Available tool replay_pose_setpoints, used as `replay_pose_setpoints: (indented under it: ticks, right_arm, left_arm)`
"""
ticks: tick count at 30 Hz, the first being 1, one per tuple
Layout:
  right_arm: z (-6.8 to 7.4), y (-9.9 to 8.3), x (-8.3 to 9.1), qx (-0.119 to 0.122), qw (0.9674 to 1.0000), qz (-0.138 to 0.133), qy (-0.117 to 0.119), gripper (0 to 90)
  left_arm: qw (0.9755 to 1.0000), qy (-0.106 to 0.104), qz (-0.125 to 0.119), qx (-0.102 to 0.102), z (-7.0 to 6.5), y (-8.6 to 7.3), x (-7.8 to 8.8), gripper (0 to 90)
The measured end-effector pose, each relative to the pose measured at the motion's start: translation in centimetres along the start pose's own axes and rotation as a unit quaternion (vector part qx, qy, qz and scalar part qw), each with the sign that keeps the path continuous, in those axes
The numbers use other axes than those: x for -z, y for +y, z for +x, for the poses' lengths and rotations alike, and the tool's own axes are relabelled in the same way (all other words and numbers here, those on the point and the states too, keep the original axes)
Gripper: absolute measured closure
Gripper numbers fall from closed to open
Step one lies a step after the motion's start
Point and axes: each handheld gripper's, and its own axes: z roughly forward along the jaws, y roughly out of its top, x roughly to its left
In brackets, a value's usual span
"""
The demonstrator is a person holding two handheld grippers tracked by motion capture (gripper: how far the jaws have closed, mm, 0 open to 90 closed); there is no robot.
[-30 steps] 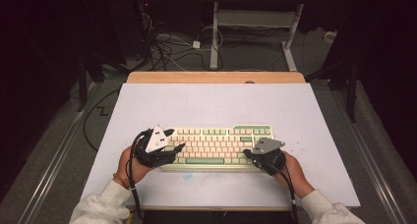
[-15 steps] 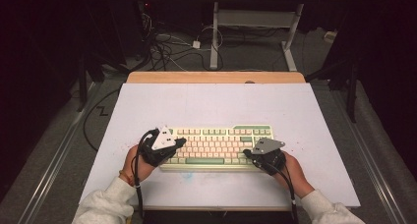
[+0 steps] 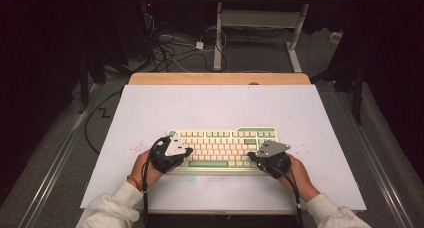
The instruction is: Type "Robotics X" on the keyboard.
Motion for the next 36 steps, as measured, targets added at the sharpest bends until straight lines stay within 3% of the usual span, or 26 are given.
replay_pose_setpoints:
  ticks: [10,19,22,26,33,36]
  right_arm:
    - [-0.1,-0.1,0.0,-0.002,1.0000,-0.002,0.002,90.0]
    - [-0.1,-0.1,0.0,-0.003,1.0000,-0.001,0.002,90.0]
    - [-0.1,-0.1,0.0,-0.002,1.0000,-0.001,0.002,90.0]
    - [0.0,-0.1,0.0,-0.003,1.0000,-0.001,-0.001,90.0]
    - [0.0,0.0,0.2,0.004,1.0000,0.001,-0.005,90.0]
    - [-0.3,0.1,0.5,-0.004,0.9999,-0.008,-0.008,90.0]
  left_arm:
    - [0.9999,-0.011,0.012,-0.004,-0.2,-0.1,-0.5,87.6]
    - [1.0000,-0.007,0.002,-0.003,-0.2,0.2,-0.2,87.6]
    - [0.9993,-0.002,0.032,-0.019,-0.4,-0.1,-1.0,87.6]
    - [0.9996,-0.007,0.023,-0.014,-0.3,0.1,-0.7,87.6]
    - [0.9997,0.019,-0.016,-0.010,-0.3,0.5,0.6,87.5]
    - [0.9993,0.025,-0.027,-0.006,-0.1,0.5,0.8,87.4]
